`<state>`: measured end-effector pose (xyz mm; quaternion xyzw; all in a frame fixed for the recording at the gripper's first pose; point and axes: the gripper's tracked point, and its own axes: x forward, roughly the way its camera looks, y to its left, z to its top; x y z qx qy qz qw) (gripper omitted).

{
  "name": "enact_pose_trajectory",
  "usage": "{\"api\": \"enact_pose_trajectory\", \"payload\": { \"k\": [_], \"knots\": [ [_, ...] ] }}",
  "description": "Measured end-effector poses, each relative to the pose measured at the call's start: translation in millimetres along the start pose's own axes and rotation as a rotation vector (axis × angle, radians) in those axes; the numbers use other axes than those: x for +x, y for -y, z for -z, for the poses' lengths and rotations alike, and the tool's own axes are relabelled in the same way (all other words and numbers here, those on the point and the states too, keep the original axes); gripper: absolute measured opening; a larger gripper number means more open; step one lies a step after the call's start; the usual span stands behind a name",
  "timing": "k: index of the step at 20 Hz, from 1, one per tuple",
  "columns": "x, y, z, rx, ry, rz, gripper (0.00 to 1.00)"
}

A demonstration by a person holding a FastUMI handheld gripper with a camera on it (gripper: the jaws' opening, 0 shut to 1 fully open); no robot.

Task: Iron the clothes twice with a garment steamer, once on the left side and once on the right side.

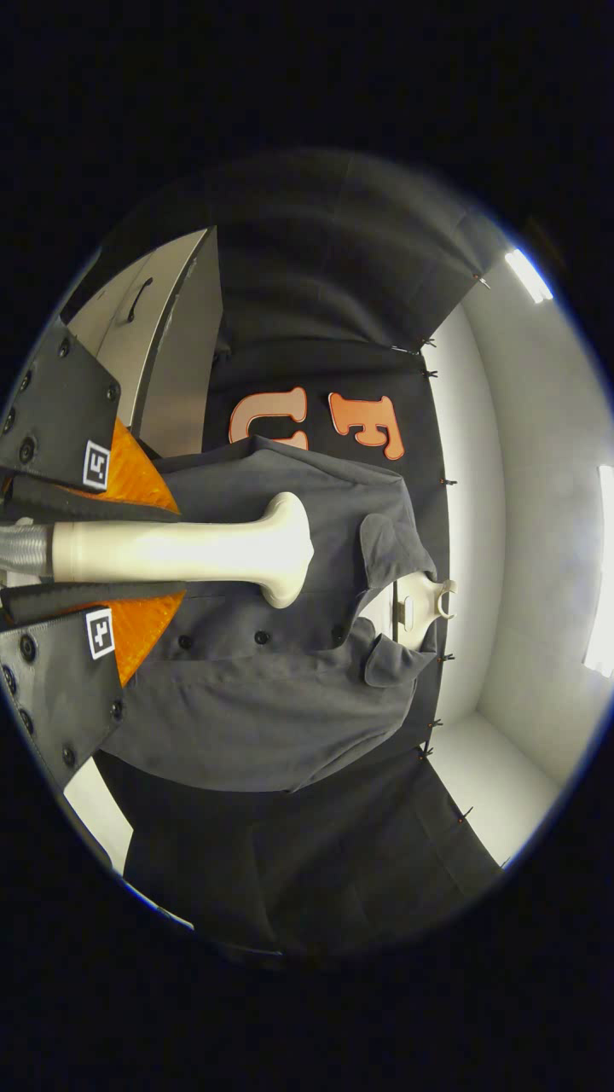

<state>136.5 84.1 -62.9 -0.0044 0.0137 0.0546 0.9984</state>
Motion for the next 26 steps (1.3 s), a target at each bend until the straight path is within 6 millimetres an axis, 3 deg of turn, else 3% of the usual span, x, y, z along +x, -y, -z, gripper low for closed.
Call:
{"api": "enact_pose_trajectory", "payload": {
  "k": [8, 26],
  "knots": [
    [0.8, 1.6, 7.1, -0.04, 0.002, 0.017, 0.37],
    [-20.6, 17.6, 44.5, -0.019, -0.084, 0.065, 0.37]
  ]
}}
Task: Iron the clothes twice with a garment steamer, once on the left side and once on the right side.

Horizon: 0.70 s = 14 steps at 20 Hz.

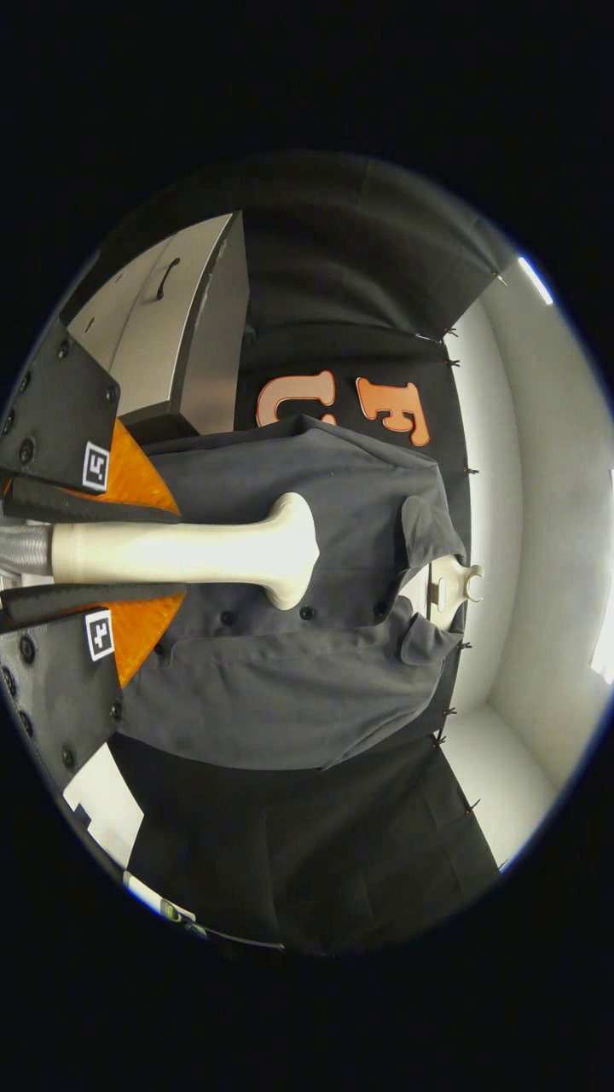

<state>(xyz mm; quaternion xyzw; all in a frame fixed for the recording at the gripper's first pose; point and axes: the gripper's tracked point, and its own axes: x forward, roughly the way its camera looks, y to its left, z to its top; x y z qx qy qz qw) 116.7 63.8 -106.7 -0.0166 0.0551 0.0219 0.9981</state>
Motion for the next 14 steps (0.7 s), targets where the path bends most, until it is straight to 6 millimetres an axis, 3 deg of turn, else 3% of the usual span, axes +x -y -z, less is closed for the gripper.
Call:
{"api": "enact_pose_trajectory", "payload": {
  "k": [14],
  "knots": [
    [-11.9, 8.8, 43.3, -0.02, -0.073, 0.021, 0.37]
  ]
}}
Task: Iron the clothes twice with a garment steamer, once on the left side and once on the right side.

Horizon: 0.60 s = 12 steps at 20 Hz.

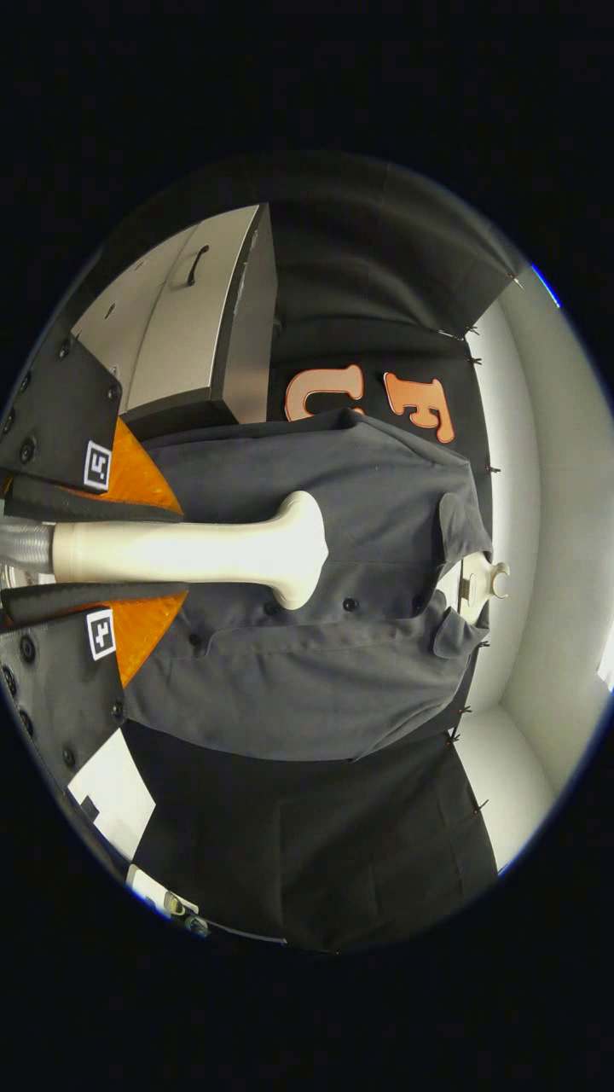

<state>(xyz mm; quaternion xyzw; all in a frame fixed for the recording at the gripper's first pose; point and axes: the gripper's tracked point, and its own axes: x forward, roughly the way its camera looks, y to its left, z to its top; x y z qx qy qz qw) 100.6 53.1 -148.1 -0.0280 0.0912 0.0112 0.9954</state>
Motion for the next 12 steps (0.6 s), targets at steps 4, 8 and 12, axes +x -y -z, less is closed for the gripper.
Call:
{"api": "enact_pose_trajectory", "payload": {
  "k": [4, 8, 12],
  "knots": [
    [-0.6, 2.3, 9.6, 0.002, -0.021, 0.002, 0.37],
    [-1.7, 3.6, 18.8, 0.001, -0.04, 0.004, 0.37],
    [-4.4, 4.2, 35.5, -0.005, -0.067, 0.006, 0.37]
  ]
}}
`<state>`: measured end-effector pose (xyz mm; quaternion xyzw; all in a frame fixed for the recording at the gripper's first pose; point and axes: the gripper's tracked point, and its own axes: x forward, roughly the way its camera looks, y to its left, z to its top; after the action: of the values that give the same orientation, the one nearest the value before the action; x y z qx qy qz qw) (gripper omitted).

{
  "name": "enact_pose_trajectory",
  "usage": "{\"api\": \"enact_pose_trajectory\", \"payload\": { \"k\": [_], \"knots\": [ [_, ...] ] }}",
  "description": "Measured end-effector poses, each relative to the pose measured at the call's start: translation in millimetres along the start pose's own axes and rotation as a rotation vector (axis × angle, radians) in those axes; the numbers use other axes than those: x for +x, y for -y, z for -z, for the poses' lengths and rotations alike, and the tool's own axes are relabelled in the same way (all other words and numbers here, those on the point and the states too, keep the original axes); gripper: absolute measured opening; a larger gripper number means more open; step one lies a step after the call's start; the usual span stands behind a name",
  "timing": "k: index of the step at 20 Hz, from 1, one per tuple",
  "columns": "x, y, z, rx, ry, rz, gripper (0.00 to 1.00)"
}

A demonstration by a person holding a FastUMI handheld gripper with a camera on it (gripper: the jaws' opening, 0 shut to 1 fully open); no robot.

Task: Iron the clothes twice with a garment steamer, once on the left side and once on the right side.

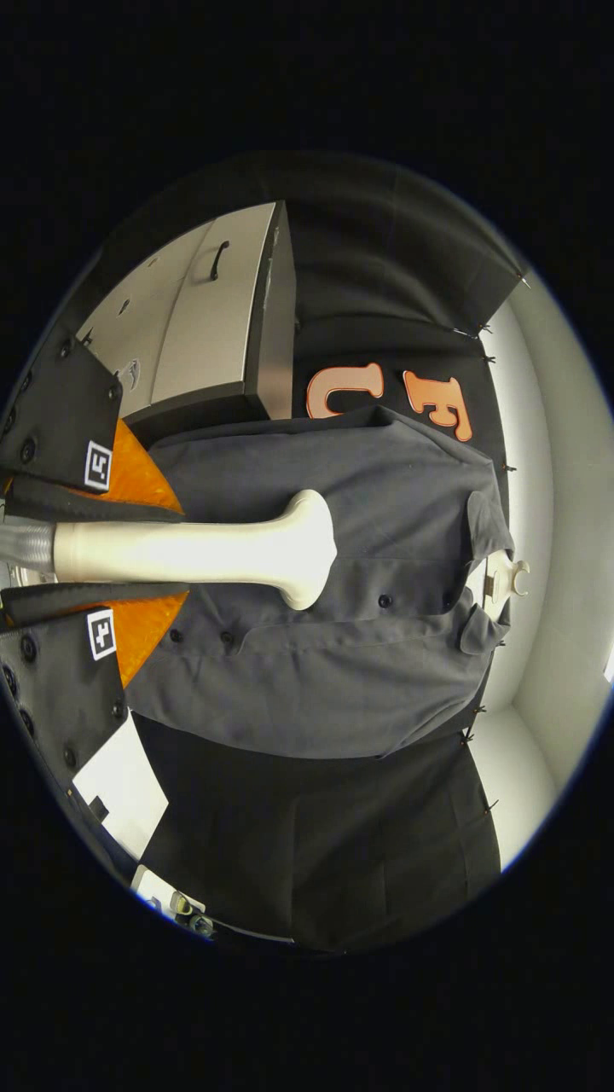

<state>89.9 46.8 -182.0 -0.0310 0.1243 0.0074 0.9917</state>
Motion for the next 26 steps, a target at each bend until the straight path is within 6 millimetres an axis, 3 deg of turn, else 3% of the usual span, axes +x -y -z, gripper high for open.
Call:
{"api": "enact_pose_trajectory", "payload": {
  "k": [14, 18, 26],
  "knots": [
    [1.4, 11.1, 92.7, -0.038, -0.157, 0.039, 0.37],
    [-1.2, 11.8, 102.4, -0.037, -0.182, 0.042, 0.37],
    [-13.5, 11.0, 92.4, -0.033, -0.159, 0.042, 0.37]
  ]
}}
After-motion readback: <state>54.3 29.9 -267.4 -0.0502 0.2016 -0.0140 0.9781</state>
